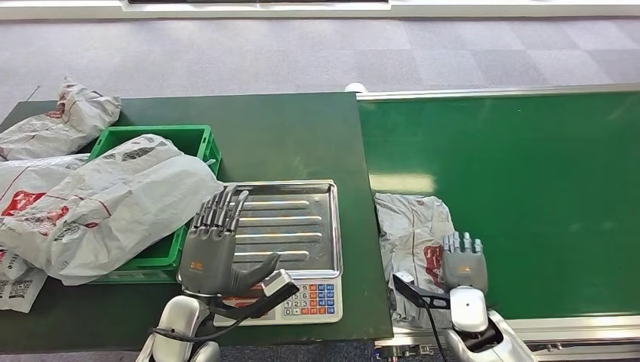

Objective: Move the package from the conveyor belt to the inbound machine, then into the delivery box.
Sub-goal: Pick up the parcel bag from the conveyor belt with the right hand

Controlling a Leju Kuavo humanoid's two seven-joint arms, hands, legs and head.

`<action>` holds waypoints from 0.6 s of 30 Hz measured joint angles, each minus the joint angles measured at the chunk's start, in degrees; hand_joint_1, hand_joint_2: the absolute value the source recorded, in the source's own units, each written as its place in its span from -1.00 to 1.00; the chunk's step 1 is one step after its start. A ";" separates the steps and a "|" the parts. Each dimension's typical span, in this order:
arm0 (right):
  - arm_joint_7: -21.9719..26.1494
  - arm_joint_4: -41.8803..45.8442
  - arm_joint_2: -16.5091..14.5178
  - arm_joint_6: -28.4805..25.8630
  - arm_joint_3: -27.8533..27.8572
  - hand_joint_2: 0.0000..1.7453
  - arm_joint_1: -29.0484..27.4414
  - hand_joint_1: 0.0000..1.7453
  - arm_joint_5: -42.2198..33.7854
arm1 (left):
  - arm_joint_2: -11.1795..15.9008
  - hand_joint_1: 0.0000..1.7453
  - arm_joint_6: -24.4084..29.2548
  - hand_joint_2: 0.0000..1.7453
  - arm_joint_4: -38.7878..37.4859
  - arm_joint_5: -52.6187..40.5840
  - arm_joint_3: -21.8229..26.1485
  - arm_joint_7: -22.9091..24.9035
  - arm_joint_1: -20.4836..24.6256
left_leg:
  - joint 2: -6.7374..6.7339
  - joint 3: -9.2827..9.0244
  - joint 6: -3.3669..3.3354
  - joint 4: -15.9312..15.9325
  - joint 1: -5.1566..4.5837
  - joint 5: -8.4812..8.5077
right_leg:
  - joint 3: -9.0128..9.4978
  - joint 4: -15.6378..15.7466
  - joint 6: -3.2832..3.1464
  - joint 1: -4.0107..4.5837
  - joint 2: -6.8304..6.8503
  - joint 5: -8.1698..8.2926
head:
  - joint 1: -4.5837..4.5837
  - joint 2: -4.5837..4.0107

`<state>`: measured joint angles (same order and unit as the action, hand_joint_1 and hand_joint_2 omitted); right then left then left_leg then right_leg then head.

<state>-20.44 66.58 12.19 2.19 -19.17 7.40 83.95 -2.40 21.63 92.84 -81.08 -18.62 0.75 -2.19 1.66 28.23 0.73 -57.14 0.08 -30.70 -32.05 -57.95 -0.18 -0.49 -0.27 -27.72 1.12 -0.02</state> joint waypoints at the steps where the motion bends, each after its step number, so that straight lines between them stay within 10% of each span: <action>1: 0.08 2.89 0.88 0.64 1.62 1.00 -2.55 -1.00 0.25 | 0.15 -1.00 0.00 -1.00 0.18 0.02 0.12 0.03 -0.26 | -0.06 0.14 -0.01 0.01 0.00 -0.01 | -0.03 0.00 0.01 -0.01 -0.03 -0.01 | 0.01 0.00; 5: 0.49 10.58 2.44 1.93 5.86 1.00 -8.86 -1.00 0.68 | 0.52 -1.00 -0.05 -1.00 0.92 -0.01 0.33 0.02 -0.94 | -0.38 0.41 -0.03 0.03 0.00 -0.07 | -0.11 0.00 0.01 0.00 -0.29 -0.01 | 0.00 0.00; 9: 0.71 14.43 2.73 1.58 8.15 -1.00 -12.78 -1.00 -0.84 | 0.62 -1.00 -0.46 -1.00 1.32 -0.04 0.33 -0.08 -1.33 | -0.40 0.29 -0.01 0.03 0.01 -0.03 | -0.10 0.00 0.01 0.01 -0.29 0.01 | -0.01 0.00; 16: 4.70 15.43 -2.27 -7.57 11.81 -1.00 -17.17 -1.00 -8.13 | 0.67 -1.00 -1.69 -1.00 1.41 -0.48 0.33 0.01 -1.45 | -0.45 0.03 0.02 0.05 0.06 0.02 | -0.14 -0.04 -0.01 0.05 -0.39 0.02 | 0.01 0.00; 18: 6.47 15.38 -3.99 -9.63 12.52 0.00 -17.31 -1.00 -9.79 | 0.67 -1.00 -1.97 -1.00 1.60 -0.80 0.33 0.09 -1.40 | -0.48 -0.02 0.03 0.05 0.06 0.02 | -0.15 -0.04 -0.01 0.05 -0.40 0.02 | 0.01 0.00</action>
<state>-13.97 81.96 8.19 -7.44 -6.65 -9.92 74.15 -1.73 19.66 94.43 -81.89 -18.29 0.84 -3.59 1.19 28.21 0.76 -57.09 0.14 -30.68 -32.20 -57.99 -0.19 -0.44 -0.67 -27.69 1.13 -0.02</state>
